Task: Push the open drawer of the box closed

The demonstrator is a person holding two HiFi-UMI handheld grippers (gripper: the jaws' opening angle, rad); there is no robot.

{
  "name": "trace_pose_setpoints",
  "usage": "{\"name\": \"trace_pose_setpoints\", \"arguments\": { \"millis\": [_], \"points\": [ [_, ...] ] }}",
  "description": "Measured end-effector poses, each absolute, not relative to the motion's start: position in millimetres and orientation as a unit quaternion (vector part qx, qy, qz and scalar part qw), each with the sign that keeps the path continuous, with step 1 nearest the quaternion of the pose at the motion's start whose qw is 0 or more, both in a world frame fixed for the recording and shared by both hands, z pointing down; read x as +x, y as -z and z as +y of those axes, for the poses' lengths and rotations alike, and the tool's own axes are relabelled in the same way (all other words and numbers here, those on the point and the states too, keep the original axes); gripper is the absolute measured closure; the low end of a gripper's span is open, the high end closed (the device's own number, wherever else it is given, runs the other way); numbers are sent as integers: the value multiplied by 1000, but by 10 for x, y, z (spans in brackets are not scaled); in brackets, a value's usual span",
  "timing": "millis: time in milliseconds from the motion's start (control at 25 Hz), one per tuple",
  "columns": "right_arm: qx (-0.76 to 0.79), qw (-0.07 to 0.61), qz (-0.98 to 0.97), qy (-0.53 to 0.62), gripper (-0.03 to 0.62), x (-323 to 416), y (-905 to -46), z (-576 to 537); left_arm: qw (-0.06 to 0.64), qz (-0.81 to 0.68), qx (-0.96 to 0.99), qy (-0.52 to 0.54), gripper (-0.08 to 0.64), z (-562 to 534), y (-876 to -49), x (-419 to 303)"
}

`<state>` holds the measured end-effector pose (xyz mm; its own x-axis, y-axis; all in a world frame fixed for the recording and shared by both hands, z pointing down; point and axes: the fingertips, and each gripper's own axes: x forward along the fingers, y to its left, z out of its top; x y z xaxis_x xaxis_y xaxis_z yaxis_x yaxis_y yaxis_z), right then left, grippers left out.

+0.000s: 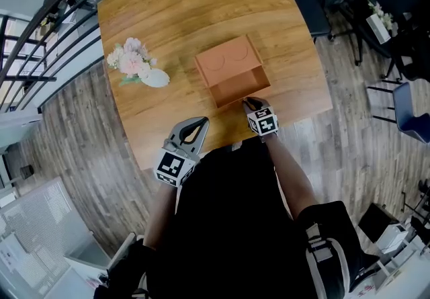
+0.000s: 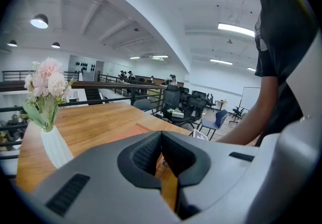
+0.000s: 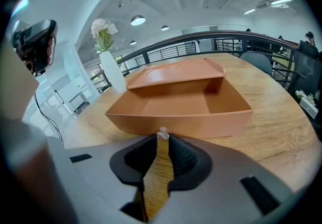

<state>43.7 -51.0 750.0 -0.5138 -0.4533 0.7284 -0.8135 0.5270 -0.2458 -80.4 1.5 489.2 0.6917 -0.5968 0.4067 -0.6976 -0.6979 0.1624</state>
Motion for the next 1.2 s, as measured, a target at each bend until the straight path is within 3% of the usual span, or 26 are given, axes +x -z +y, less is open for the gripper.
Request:
{"name": "trace_pose_setpoints", "arguments": {
  "millis": [1200],
  "points": [
    [374, 306, -823, -298, 505, 246, -7532, -1005, 169, -380, 893, -173, 537, -113, -4956, -951]
  ]
}}
